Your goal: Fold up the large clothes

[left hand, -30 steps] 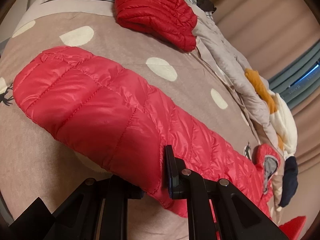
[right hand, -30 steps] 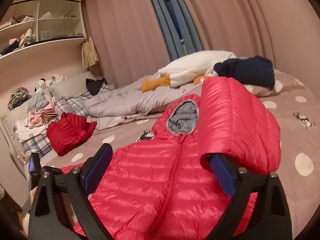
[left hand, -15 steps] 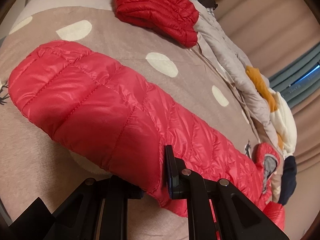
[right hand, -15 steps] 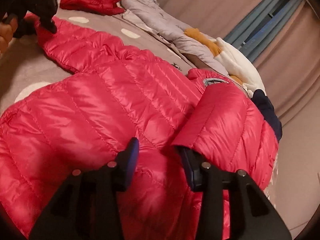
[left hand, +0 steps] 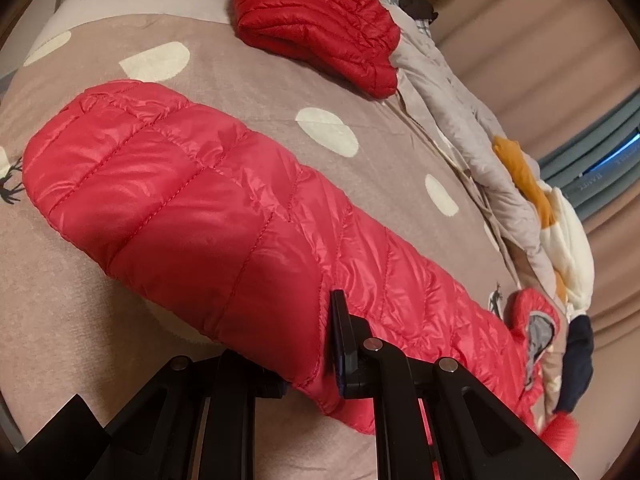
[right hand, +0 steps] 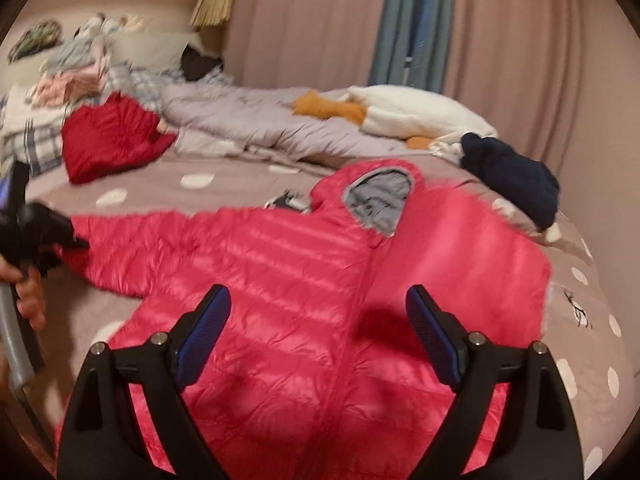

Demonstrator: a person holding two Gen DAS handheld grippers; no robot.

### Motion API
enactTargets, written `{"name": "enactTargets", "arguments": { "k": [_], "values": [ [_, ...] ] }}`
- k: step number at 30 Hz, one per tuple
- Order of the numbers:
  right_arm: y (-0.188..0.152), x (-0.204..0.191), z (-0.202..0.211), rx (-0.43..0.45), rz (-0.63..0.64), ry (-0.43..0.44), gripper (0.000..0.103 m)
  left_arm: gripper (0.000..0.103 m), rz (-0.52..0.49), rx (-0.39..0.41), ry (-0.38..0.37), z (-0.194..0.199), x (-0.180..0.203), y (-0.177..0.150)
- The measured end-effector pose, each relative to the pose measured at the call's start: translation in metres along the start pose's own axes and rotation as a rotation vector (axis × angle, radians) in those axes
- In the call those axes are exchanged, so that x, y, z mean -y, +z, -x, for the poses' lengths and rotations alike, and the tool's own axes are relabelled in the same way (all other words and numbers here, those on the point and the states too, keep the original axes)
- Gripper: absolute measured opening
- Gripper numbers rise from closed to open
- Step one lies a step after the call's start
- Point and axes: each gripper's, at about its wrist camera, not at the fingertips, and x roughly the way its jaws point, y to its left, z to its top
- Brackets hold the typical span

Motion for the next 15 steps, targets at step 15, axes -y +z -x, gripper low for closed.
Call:
{"name": "enactTargets", "arguments": {
  "k": [15],
  "values": [
    [0.011,0.114,0.037,0.077,-0.397,-0.103,0.103,0.011,0.006,-0.023,-0.007,-0.006,-0.001,0.004]
  ]
}}
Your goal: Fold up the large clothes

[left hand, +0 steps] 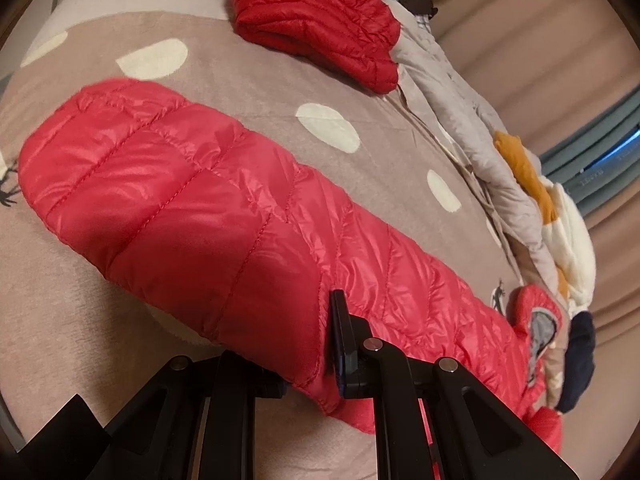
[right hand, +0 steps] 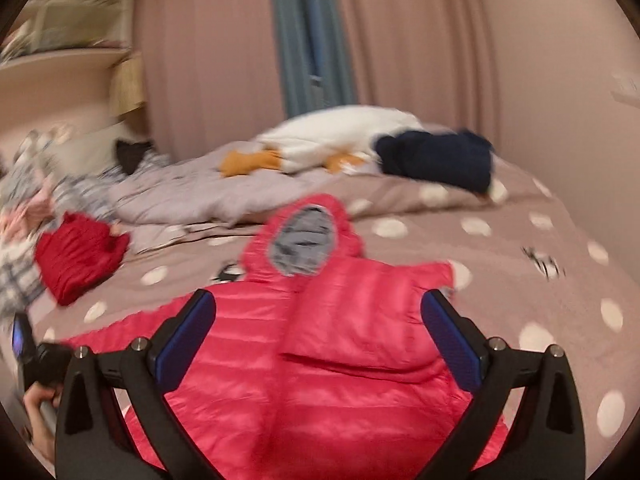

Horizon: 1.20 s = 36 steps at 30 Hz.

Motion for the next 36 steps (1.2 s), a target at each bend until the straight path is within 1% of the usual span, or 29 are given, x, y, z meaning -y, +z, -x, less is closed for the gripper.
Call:
{"name": "enactTargets", "arguments": {
  "k": [1,3,5,7,11,13,14,16,17,18,19,20,21,22,23,24,25,27,28,29,31,32,33,34,35,36],
  "values": [
    [0.001,0.009,-0.003,-0.007,-0.029,-0.006,0.103,0.011,0.013,-0.003,-0.008,0.0,-0.002,0.001],
    [0.001,0.036,-0.011,-0.019,-0.131,-0.009,0.103,0.011,0.023,-0.004,-0.008,0.0,-0.004,0.0],
    [-0.001,0.057,-0.016,-0.033,-0.213,-0.021,0.103,0.012,0.002,0.007,0.015,0.0,0.0,-0.002],
    [-0.006,0.073,-0.022,-0.046,-0.29,-0.015,0.103,0.011,-0.026,0.019,0.04,0.0,0.006,-0.005],
    [-0.014,0.089,-0.04,-0.075,-0.347,-0.019,0.103,0.011,-0.047,0.03,0.061,0.001,0.008,-0.006],
    [-0.018,0.093,-0.055,-0.092,-0.369,0.019,0.103,0.012,-0.038,0.029,0.059,-0.001,0.007,-0.006],
    [-0.021,0.094,-0.065,-0.118,-0.375,0.037,0.103,0.012,-0.033,0.026,0.058,-0.001,0.007,-0.006],
    [-0.029,0.095,-0.087,-0.167,-0.383,0.046,0.102,0.012,-0.026,0.023,0.055,-0.002,0.006,-0.005],
    [-0.036,0.095,-0.101,-0.199,-0.393,0.039,0.098,0.012,-0.026,0.024,0.053,-0.002,0.006,-0.005],
    [-0.04,0.095,-0.108,-0.216,-0.396,0.02,0.079,0.012,-0.028,0.024,0.055,-0.003,0.006,-0.005],
    [-0.044,0.093,-0.114,-0.23,-0.387,-0.032,0.064,0.012,-0.032,0.024,0.058,-0.003,0.007,-0.005],
    [-0.044,0.092,-0.115,-0.231,-0.377,-0.07,0.043,0.012,-0.037,0.024,0.06,-0.003,0.007,-0.005],
    [-0.043,0.089,-0.112,-0.214,-0.362,-0.096,0.033,0.012,-0.044,0.025,0.061,-0.003,0.007,-0.005],
    [-0.041,0.087,-0.108,-0.192,-0.364,-0.085,0.026,0.012,-0.05,0.024,0.062,-0.002,0.007,-0.005],
    [-0.037,0.084,-0.103,-0.172,-0.378,-0.044,0.025,0.012,-0.048,0.022,0.06,-0.002,0.006,-0.005],
    [-0.032,0.078,-0.095,-0.149,-0.389,0.001,0.025,0.012,-0.043,0.023,0.055,-0.001,0.006,-0.005],
    [-0.027,0.073,-0.089,-0.131,-0.384,0.028,0.025,0.012,-0.04,0.025,0.054,-0.002,0.007,-0.005],
    [-0.015,0.048,-0.071,-0.07,-0.346,0.1,0.025,0.012,-0.037,0.023,0.057,-0.003,0.008,-0.005],
    [-0.01,0.03,-0.062,-0.04,-0.322,0.165,0.025,0.012,-0.038,0.023,0.059,-0.003,0.007,-0.005],
    [-0.008,0.019,-0.059,-0.031,-0.306,0.206,0.025,0.012,-0.042,0.026,0.063,-0.003,0.008,-0.006],
    [-0.005,-0.027,-0.059,-0.047,-0.226,0.363,0.029,0.012,-0.052,0.026,0.071,-0.004,0.01,-0.006],
    [-0.006,-0.043,-0.06,-0.061,-0.204,0.412,0.032,0.012,-0.057,0.026,0.073,-0.004,0.01,-0.006],
    [-0.01,-0.061,-0.063,-0.073,-0.192,0.457,0.048,0.012,-0.067,0.027,0.076,-0.005,0.012,-0.006],
    [-0.016,-0.075,-0.065,-0.087,-0.181,0.491,0.059,0.012,-0.074,0.025,0.079,-0.005,0.012,-0.005],
    [-0.023,-0.087,-0.068,-0.106,-0.165,0.522,0.076,0.012,-0.076,0.022,0.081,-0.005,0.011,-0.004],
    [-0.031,-0.097,-0.071,-0.121,-0.145,0.541,0.077,0.012,-0.075,0.021,0.079,-0.006,0.011,-0.004]
  ]
}}
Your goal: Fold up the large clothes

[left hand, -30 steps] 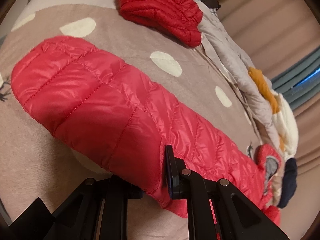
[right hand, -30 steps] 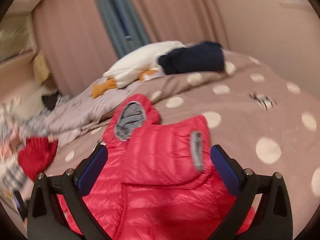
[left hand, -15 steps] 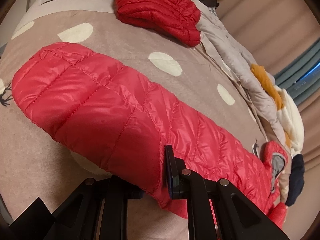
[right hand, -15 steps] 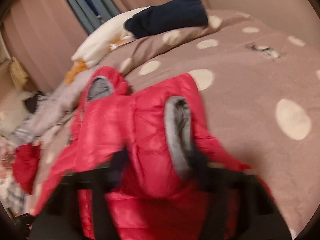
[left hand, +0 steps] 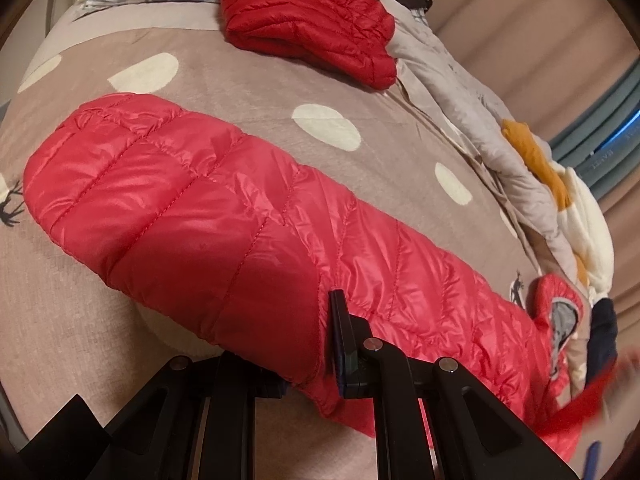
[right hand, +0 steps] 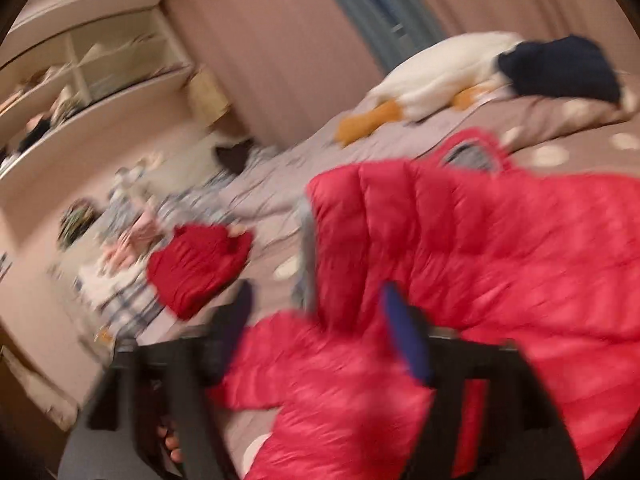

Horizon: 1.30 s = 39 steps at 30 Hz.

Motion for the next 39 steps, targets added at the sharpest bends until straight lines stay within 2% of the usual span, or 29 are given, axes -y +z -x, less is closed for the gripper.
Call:
{"name": "enactTargets", "arguments": {
  "k": [5,7,8,10,12,15,17,18,22,24,28,32,37,39],
  "values": [
    [-0.004,0.007,-0.01,-0.038,0.004,-0.067,0.077,0.012,-0.01,0.004,-0.006,-0.001,0.0,0.002],
    [0.0,0.019,-0.005,-0.014,-0.006,-0.172,0.081,0.012,-0.01,0.001,-0.002,-0.002,0.001,0.002],
    [0.006,0.034,-0.003,0.003,-0.022,-0.27,0.084,0.012,-0.012,0.001,-0.001,-0.002,0.001,0.002],
    [0.012,0.062,-0.004,0.012,-0.051,-0.41,0.087,0.012,-0.022,0.001,0.001,-0.002,0.002,0.002],
    [0.017,0.09,-0.009,-0.022,-0.065,-0.483,0.087,0.012,-0.019,-0.005,-0.003,-0.002,0.001,0.003],
    [0.009,0.136,-0.025,-0.126,-0.155,-0.475,0.084,0.012,-0.004,-0.011,-0.013,-0.003,-0.002,0.004],
    [0.0,0.145,-0.032,-0.165,-0.177,-0.48,0.084,0.012,0.001,-0.013,-0.015,-0.004,-0.003,0.004],
    [-0.003,0.141,-0.033,-0.178,-0.148,-0.495,0.084,0.012,0.001,-0.012,-0.013,-0.004,-0.003,0.003],
    [-0.021,0.106,-0.057,-0.38,0.122,-0.622,0.086,0.012,0.001,-0.004,-0.002,-0.003,-0.003,0.002],
    [-0.03,0.096,-0.057,-0.406,0.203,-0.658,0.086,0.012,0.008,-0.006,0.001,-0.004,-0.003,0.001],
    [-0.032,0.1,-0.041,-0.455,0.158,-0.586,0.086,0.012,0.016,-0.005,0.001,-0.003,-0.004,0.0],
    [-0.038,0.1,-0.019,-0.511,0.193,-0.521,0.084,0.012,0.012,-0.002,0.011,-0.002,-0.002,0.0],
    [-0.035,0.095,0.005,-0.445,0.083,-0.475,0.084,0.012,0.005,0.026,0.034,0.003,0.002,-0.004],
    [-0.029,0.096,0.016,-0.381,0.025,-0.452,0.084,0.012,-0.01,0.05,0.049,0.007,0.007,-0.006]
  ]
}}
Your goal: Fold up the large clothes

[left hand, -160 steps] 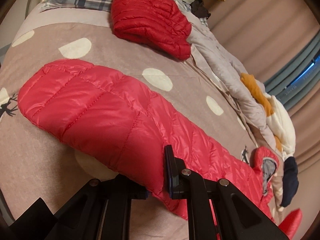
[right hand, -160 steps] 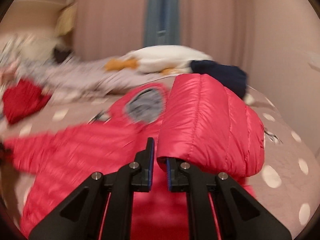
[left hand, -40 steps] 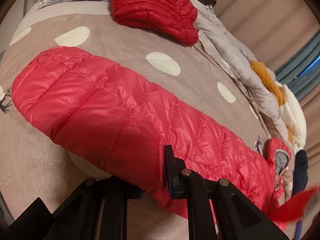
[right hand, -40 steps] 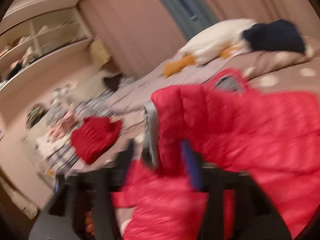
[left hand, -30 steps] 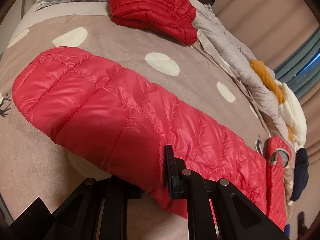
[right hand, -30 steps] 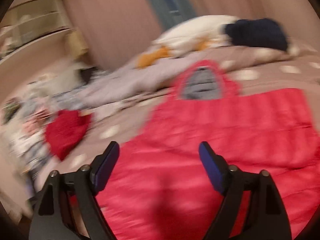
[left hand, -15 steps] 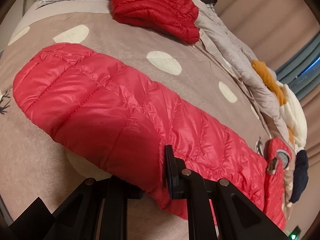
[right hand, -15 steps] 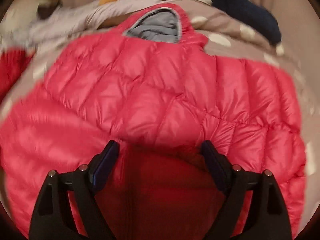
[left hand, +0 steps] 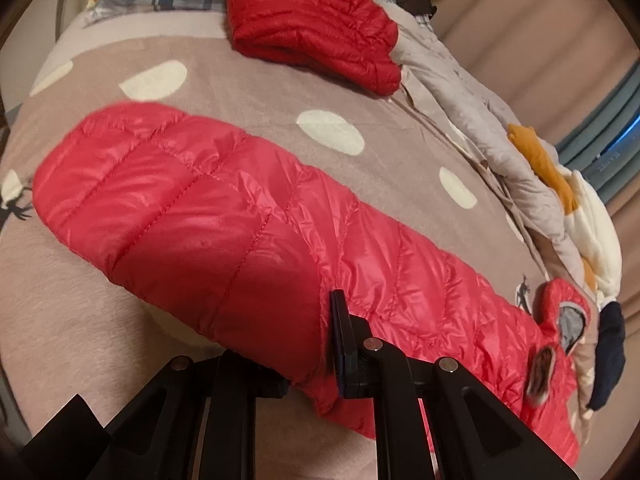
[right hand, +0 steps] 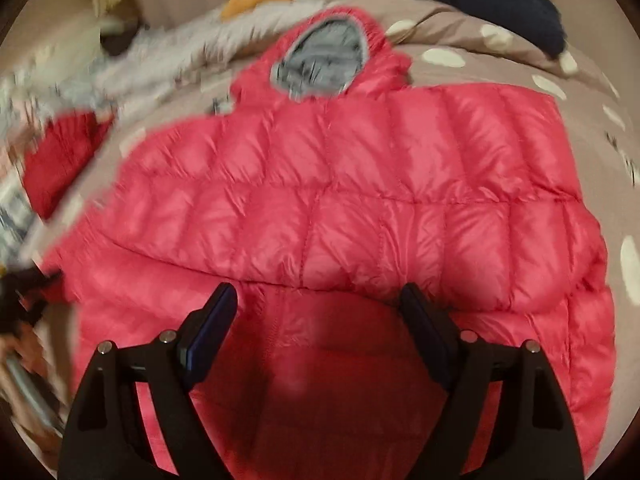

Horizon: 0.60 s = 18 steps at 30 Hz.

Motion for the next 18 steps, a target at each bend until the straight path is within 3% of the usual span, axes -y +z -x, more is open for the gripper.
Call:
{"name": "enactTargets", "arguments": {
  "k": [12,18],
  "values": [
    [0.013,0.035,0.073,0.415,-0.206,-0.149,0.086,0.012,-0.082,0.079,0.009,0.022,0.013,-0.003],
    [0.009,0.057,0.099,0.577,-0.361,-0.328,0.092,0.012,-0.133,0.145,-0.025,0.046,0.021,-0.006]
  ]
}}
